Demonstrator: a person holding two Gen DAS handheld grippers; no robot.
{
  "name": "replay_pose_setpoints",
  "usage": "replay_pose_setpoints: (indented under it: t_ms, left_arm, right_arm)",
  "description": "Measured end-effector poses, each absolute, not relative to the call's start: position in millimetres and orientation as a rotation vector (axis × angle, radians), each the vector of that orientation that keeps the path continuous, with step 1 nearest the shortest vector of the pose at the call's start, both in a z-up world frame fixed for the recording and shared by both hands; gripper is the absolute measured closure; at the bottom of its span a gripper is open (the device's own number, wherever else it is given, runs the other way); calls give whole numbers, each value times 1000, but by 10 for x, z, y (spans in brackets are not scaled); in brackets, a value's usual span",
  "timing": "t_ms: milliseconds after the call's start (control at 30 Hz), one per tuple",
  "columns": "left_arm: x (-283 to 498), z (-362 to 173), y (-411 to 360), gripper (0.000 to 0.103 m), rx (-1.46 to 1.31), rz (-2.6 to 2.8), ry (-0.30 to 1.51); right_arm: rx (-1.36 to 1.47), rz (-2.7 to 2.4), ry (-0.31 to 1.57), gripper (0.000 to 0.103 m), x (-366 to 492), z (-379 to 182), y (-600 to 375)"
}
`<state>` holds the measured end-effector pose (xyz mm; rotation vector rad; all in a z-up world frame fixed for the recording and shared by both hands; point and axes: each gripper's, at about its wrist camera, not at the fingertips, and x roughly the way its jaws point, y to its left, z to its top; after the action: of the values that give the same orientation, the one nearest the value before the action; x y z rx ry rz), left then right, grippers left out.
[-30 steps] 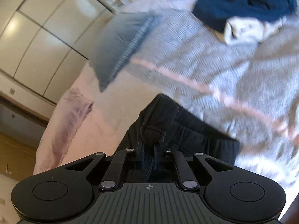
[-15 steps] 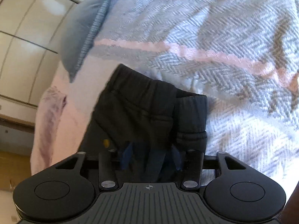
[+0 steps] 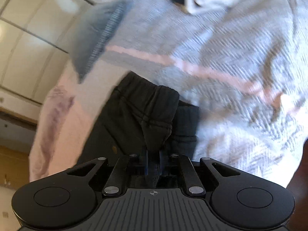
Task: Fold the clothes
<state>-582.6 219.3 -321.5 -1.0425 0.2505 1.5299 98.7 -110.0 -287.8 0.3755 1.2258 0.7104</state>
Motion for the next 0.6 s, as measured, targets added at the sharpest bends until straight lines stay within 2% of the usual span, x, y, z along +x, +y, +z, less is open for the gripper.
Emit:
replay_pose_setpoints:
  t_ms: [167, 233, 367, 433, 500, 600]
  left_arm:
    - [-5828, -3295, 2117, 101, -1034, 1551, 300]
    - [-5774, -3401, 2137, 99, -1010, 1556, 380]
    - [-5647, -3415, 2183, 99, -953, 1575, 464]
    - [-5676, -3332, 2148, 93, -957, 1593, 444]
    - [-5717, -3237, 2084, 90, -954, 1623, 434]
    - [-5699, -3076, 2016, 91, -885, 1652, 447]
  right_arm:
    - [293, 661, 1283, 94, 1023, -3155, -1032]
    - [295, 640, 1315, 93, 1048, -3281, -1000]
    - [207, 661, 1313, 88, 1051, -3187, -916]
    - [154, 671, 1300, 84, 1036, -3093, -895]
    - [82, 641, 1262, 63, 994, -2975, -879]
    - [-81, 605, 1130, 59, 819, -2778, -807]
